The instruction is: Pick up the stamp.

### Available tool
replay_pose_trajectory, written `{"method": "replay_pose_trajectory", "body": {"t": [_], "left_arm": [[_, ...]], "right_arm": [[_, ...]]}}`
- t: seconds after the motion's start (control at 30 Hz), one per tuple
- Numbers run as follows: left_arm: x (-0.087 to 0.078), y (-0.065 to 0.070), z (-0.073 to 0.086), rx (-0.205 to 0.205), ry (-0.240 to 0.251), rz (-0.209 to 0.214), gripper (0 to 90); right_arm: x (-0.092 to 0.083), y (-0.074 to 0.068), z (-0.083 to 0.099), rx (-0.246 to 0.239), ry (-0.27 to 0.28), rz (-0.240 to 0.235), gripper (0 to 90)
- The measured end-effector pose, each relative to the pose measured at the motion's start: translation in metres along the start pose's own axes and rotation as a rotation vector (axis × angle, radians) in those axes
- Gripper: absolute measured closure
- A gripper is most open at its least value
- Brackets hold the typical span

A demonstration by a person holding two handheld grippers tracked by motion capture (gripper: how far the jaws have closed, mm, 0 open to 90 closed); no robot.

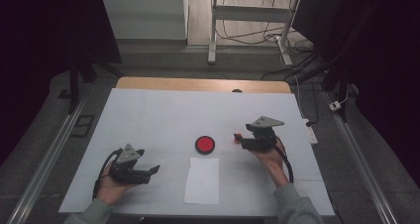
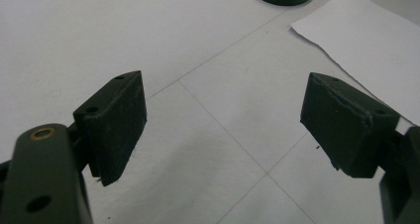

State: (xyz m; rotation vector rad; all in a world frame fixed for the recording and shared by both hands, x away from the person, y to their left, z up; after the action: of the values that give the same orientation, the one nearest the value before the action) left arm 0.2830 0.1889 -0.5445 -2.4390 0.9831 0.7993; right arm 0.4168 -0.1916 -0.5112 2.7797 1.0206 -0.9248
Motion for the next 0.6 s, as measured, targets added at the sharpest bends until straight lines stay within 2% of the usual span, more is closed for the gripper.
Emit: {"method": "replay_pose_trajectory", "body": {"t": [0.37,0.6], "left_arm": [[0.001,0.000,0.002,0.001,-0.009,0.000,18.1],[0.001,0.000,0.003,0.002,-0.016,0.002,18.1]], "right_arm": [[0.015,0.005,0.007,0.011,-0.041,0.010,37.4],[0.019,0.007,0.010,0.019,-0.050,0.028,43.8]]}}
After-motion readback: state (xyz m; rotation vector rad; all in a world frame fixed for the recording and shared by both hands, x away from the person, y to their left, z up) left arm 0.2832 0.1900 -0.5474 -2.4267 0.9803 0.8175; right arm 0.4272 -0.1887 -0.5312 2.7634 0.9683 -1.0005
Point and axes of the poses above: each handheld gripper's, and its own axes: x roughly forward along the jaws, z roughly out of its underside, y roughly to its right, the point moved 4 cm from there along x, roughly forward along the jaws, and after that the axes turned 14 degrees about x, right-handed, at the moved point
